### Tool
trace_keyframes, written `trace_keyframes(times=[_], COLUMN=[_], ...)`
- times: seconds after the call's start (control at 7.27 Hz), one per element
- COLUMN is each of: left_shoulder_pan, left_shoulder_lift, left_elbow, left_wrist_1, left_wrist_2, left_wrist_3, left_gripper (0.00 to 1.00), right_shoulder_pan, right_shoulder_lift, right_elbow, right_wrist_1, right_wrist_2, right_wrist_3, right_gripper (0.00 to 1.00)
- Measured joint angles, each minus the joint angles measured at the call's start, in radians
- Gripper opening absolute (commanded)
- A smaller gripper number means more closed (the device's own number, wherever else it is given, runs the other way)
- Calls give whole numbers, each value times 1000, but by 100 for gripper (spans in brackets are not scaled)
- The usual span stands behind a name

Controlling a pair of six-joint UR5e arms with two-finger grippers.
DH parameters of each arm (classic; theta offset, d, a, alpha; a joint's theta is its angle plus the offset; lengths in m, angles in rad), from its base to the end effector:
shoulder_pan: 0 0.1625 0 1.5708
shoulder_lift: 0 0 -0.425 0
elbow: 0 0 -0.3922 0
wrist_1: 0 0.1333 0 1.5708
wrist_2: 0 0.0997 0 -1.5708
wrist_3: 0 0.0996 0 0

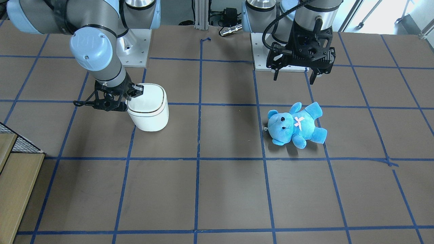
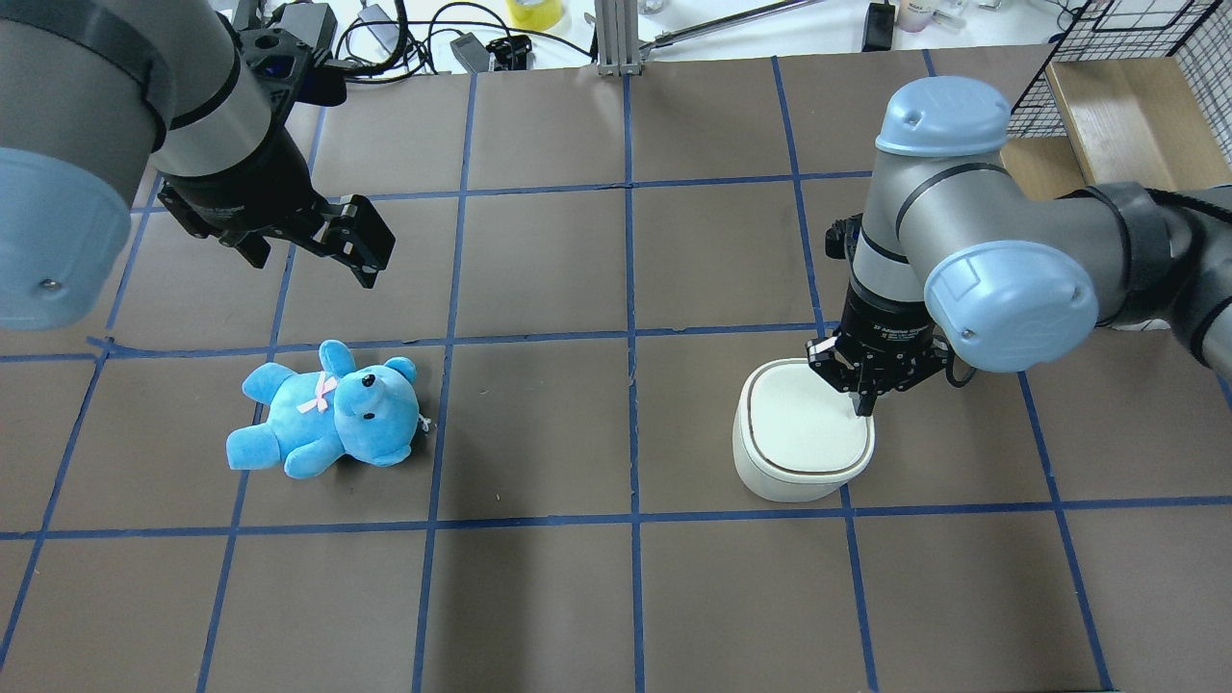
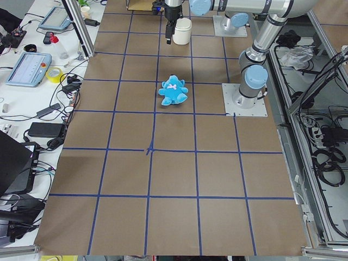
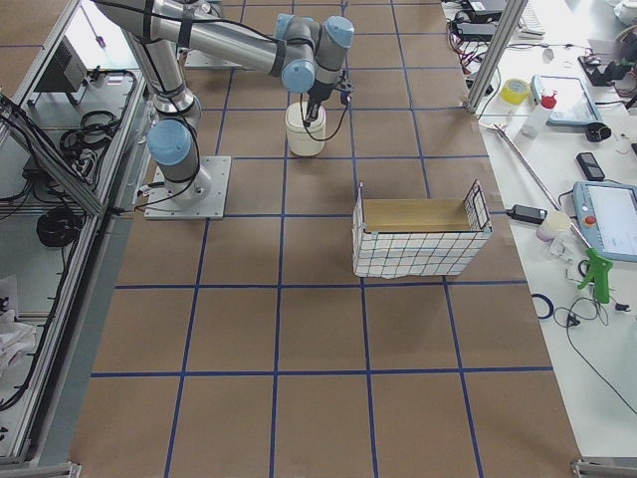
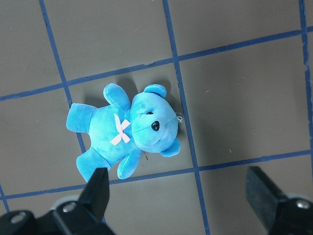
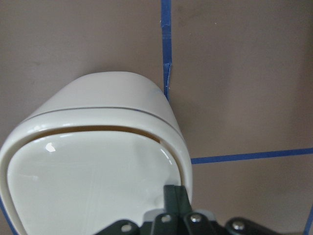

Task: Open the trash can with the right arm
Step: 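Grip the lid's edge farthest from the robot with the right gripper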

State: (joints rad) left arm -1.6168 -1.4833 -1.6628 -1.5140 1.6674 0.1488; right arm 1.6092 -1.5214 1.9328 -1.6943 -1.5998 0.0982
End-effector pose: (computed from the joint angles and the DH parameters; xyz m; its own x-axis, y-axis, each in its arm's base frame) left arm -0.1447 -0.4536 0.4903 -0.9767 0.1882 -0.1030 0.1929 0.9805 -0.0374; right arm 0.1475 -0.4425 0.3064 -0.9973 0.0476 0.0555 0.0613 0.9581 0.2798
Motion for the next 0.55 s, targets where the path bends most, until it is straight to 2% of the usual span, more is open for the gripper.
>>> trace_keyframes(times=[0.55], left_shoulder_pan=[0], left_shoulder_lift=[0], left_elbow=[0], left_wrist_1=[0], left_wrist_2=[0], left_wrist_3=[0], left_gripper=[100], right_shoulder_pan=[0], right_shoulder_lift=[7], right_elbow=[0], right_wrist_1=[-5], right_wrist_2=[28], right_wrist_3=[-4], right_gripper=[0])
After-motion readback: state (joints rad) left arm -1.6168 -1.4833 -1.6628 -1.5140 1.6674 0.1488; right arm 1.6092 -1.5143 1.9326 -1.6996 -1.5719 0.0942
